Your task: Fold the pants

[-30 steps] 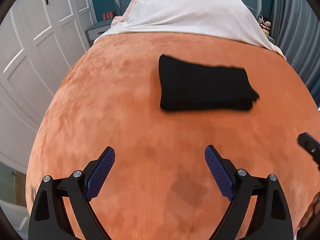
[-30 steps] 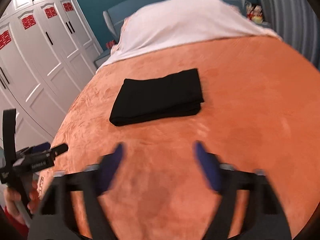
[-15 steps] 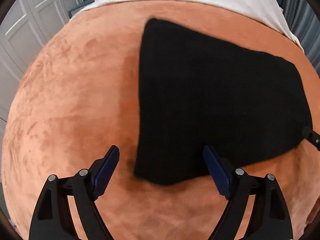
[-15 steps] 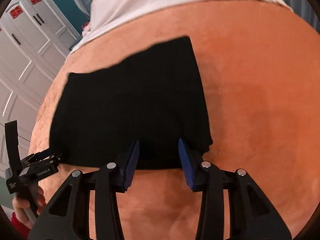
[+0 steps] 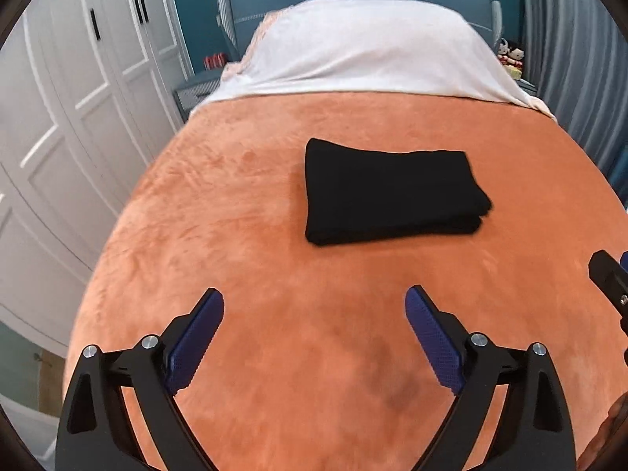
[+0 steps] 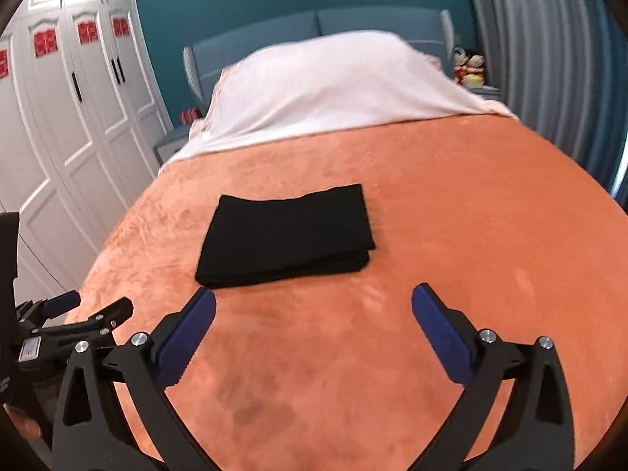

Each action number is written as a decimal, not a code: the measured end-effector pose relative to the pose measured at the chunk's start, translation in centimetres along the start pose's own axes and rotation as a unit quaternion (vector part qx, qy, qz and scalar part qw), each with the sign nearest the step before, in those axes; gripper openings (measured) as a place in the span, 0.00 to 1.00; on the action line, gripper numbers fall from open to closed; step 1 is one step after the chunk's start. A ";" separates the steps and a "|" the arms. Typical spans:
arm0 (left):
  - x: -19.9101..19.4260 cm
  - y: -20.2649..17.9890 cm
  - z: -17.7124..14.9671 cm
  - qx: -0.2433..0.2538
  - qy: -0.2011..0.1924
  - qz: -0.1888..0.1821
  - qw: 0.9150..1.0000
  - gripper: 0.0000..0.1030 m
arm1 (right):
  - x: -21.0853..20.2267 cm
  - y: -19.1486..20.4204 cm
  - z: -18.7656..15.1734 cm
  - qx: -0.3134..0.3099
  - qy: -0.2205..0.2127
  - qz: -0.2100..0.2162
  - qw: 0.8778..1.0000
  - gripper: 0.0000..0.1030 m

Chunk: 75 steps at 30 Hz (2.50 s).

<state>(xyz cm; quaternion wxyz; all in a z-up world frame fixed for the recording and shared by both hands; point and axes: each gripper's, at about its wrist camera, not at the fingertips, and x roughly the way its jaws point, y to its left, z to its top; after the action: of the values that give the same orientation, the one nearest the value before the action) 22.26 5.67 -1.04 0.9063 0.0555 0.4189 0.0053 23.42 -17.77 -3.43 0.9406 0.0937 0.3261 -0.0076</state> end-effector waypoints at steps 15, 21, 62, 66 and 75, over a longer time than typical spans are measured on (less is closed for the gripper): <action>-11.8 -0.9 -9.0 -0.006 -0.052 -0.012 0.999 0.89 | -12.8 1.0 -6.7 -0.003 -0.026 0.003 1.000 0.95; -11.6 -0.9 -9.5 -0.014 -0.045 -0.013 0.999 0.89 | -13.5 1.8 -8.0 -0.018 -0.031 -0.005 0.999 0.95; -9.2 -0.9 -7.0 -0.005 -0.055 -0.020 0.998 0.89 | -10.3 2.8 -7.6 -0.009 -0.033 -0.017 0.999 0.95; -9.4 -0.9 -6.8 -0.004 -0.057 -0.020 0.998 0.89 | -10.6 2.9 -7.5 -0.012 -0.035 -0.016 0.999 0.95; -9.7 -0.9 -6.7 -0.005 -0.059 -0.029 0.998 0.89 | -10.9 2.9 -7.2 -0.013 -0.036 -0.015 0.999 0.95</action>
<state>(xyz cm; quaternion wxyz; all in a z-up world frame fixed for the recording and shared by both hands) 10.86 4.84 1.89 0.9296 0.0391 0.3657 -0.0217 10.66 -14.17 -1.76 0.9528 0.0767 0.2931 -0.0210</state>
